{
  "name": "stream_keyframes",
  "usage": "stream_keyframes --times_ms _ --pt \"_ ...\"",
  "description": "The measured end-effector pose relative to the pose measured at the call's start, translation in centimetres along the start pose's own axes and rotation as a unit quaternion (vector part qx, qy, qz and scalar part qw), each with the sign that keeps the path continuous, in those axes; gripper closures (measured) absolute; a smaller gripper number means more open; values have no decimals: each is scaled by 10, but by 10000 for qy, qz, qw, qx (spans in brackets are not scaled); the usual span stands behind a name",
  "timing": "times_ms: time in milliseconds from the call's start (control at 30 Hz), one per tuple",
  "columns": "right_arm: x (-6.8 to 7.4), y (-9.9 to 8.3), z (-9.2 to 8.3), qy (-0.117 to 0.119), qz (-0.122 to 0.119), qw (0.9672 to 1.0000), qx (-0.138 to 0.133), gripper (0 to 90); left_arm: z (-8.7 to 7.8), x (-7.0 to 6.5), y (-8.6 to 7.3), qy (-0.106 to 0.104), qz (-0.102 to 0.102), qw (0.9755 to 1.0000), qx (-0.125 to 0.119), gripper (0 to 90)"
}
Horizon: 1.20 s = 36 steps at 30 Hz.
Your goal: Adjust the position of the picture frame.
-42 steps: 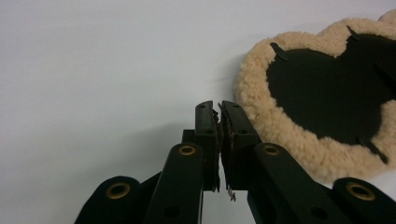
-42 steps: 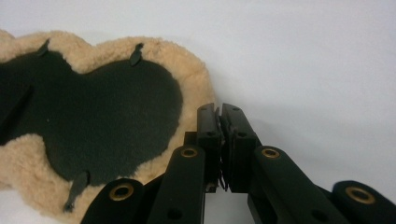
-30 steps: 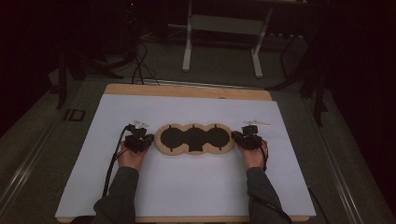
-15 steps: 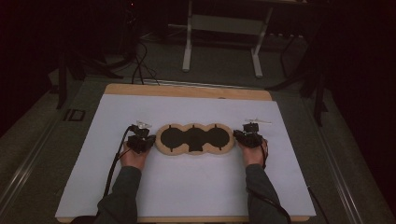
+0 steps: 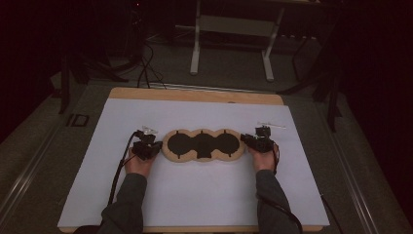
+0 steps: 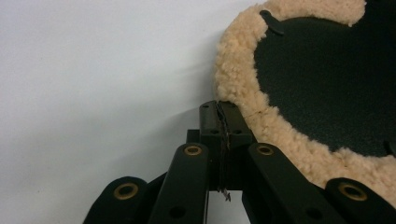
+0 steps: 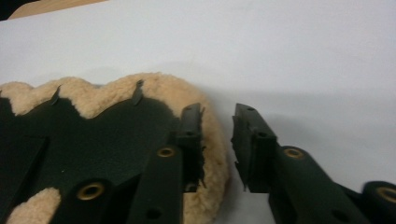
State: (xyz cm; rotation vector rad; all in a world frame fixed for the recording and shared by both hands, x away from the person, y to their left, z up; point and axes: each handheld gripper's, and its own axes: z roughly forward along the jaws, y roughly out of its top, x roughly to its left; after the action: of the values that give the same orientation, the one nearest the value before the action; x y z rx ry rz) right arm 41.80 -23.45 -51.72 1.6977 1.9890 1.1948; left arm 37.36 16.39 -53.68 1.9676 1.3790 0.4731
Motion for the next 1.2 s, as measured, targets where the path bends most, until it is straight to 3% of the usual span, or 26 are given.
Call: stream_keyframes --times_ms 167,300,533,1200 --pt "1 -2 5 64 77 9999 140 697 1 0 0 19 45 10000 11 888" --pt "-1 -2 5 185 237 9992 251 764 0 0 0 -64 -130 9999 46 900" --pt "2 -1 4 92 197 9992 343 781 0 -3 -1 -20 -106 9999 44 900" --pt "1 -8 -4 148 189 9991 338 784 -5 -8 -7 -20 -97 9999 32 900"
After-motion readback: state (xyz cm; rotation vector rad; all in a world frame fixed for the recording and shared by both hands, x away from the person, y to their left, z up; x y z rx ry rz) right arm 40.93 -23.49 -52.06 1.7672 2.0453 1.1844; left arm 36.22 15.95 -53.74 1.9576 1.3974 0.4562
